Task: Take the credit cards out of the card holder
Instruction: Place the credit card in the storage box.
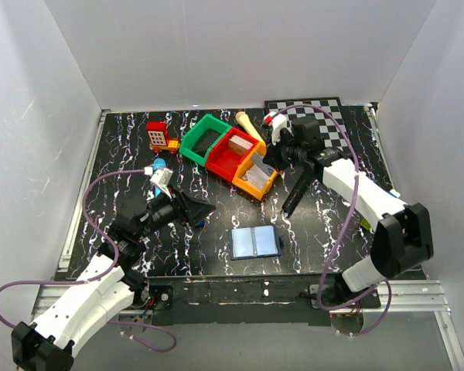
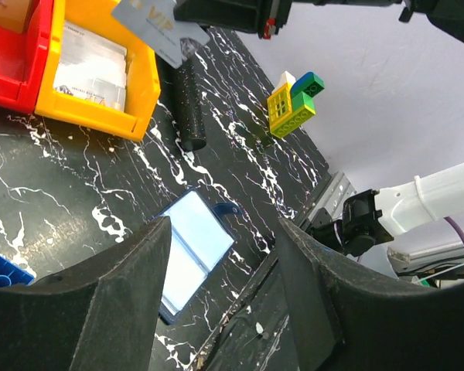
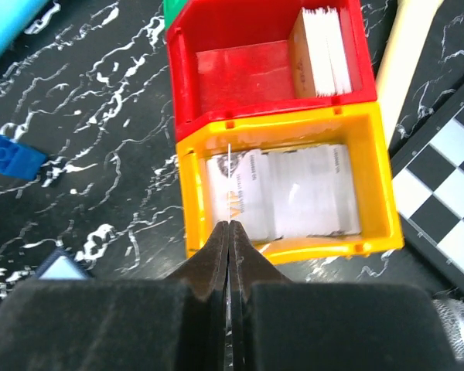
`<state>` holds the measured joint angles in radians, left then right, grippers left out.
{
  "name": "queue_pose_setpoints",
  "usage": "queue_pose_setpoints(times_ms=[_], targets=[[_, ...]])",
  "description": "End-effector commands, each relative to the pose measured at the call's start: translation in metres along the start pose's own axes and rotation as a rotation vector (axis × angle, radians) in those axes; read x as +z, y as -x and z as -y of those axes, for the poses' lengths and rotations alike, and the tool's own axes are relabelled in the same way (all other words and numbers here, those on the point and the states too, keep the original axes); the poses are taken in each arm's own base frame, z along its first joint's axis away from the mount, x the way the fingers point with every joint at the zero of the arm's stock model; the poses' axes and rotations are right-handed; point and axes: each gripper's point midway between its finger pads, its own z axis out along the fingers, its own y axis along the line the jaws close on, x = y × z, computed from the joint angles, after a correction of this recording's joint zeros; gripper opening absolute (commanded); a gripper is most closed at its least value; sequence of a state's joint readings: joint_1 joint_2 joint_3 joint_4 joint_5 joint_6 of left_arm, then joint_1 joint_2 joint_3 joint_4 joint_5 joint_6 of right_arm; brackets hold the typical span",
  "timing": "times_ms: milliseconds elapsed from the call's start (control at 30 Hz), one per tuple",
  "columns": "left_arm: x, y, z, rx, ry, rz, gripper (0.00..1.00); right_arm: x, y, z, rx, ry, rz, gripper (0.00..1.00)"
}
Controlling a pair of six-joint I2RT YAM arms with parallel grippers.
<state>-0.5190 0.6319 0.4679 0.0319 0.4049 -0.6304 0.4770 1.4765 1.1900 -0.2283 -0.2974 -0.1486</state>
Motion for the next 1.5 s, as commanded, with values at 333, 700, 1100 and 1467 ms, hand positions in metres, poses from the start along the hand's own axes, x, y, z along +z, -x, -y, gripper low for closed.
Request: queue_pose_setpoints(times_ms=[333,700,1100,1467], targets=[[-0.002,-0.013,-0.011,-0.020,0.055,-0.066,0.54,0.043,-0.016,0.021,-0.098,0.152,-0.075,0.01],[0.006,-0.018,-0.016,-0.034,0.059,-0.095,0.54,0.063,-0.050,0.010,-0.044,0.216,-0.162,0.01],[0.009,-0.020,-0.019,-0.043,0.058,-0.098,0.53,0.083,-0.062,0.003,-0.030,0.249,-0.223,0.01],[0.012,-0.025,-0.022,-0.055,0.064,-0.118,0.53,0.090,-0.078,0.005,0.007,0.228,-0.287,0.01]])
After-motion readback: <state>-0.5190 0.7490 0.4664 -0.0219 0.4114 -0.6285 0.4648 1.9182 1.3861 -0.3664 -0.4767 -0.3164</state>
